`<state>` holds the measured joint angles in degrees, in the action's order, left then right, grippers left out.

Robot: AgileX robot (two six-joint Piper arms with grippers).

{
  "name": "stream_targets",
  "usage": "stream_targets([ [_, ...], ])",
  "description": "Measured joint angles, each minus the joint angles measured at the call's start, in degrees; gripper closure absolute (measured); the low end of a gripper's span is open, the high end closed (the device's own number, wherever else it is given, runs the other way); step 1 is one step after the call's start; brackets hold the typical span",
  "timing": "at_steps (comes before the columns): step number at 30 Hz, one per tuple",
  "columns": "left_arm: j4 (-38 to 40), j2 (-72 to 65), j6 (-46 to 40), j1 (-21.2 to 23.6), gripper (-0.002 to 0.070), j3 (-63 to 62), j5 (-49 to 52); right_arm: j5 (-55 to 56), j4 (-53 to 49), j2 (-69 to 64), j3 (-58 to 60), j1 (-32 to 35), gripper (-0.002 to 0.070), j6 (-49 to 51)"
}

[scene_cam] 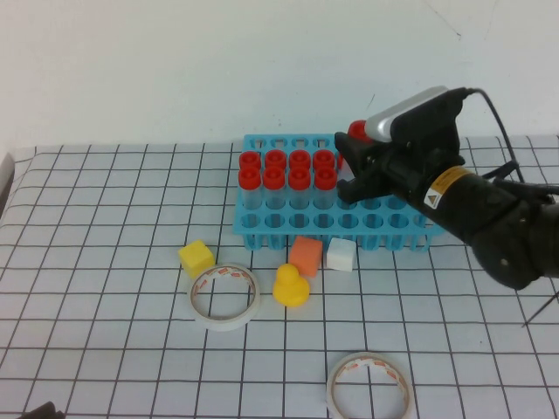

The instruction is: Place the test tubes

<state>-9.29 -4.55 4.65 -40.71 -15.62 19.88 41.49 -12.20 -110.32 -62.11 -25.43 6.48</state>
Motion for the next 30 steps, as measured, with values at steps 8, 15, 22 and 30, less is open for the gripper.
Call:
stream_targets([
  [8,0.0,0.0,-0.1,0.0,0.0676,0.0,0.0,0.3,8.4,-5.7,-1.8,0.0,0.0403,-2.5],
  [15,0.0,0.0,-0.1,0.0,0.0676,0.0,0.0,1.7,8.6,-6.8,-2.0,0.0,0.0403,-2.5],
  [22,0.0,0.0,-0.1,0.0,0.0676,0.0,0.0,1.3,5.5,-7.1,-3.0,0.0,0.0403,-2.5],
  [30,0.0,0.0,-0.1,0.0,0.0676,0.0,0.0,1.3,3.0,-7.4,-3.2,0.0,0.0403,-2.5],
])
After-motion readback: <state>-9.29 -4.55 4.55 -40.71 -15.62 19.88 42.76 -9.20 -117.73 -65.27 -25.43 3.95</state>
